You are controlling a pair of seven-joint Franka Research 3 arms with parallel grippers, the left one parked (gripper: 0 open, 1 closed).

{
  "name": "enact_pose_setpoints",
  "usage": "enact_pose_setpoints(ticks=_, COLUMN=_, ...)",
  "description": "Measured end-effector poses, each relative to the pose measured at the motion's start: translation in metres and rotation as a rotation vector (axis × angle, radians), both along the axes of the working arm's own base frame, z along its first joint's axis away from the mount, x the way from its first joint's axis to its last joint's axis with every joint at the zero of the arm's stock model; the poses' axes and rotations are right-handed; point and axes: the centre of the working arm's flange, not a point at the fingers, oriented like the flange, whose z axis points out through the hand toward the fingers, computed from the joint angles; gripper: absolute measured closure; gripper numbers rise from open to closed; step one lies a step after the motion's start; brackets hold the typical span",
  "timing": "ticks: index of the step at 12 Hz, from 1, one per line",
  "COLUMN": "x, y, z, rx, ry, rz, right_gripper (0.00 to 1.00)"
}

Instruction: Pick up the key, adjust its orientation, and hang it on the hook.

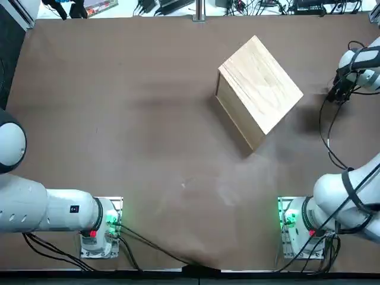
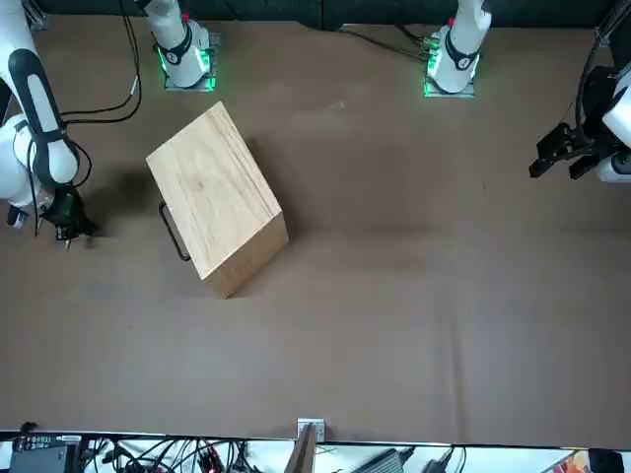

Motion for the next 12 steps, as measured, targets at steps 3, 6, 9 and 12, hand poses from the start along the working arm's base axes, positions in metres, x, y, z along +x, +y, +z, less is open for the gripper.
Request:
enact_pose_setpoints(ticks=3, x=0.004, y=0.007, z=0.001, rx=0.008, ry=-0.006, rz=0.001, right_gripper=0.96)
enact_pose_setpoints(ticks=6, x=0.007, y=0.008, z=0.013, rx=0.005, ry=-0.016, rz=0.008, right_gripper=0.96)
enact_pose_setpoints(ticks=9, x=0.011, y=0.013, z=0.04, rx=0.005, ry=-0.024, rz=0.066, right_gripper=0.96)
enact_pose_setpoints(ticks=12, x=0.019, y=0.023, z=0.073, rx=-0.007, ry=-0.059, rz=0.122, right_gripper=0.96)
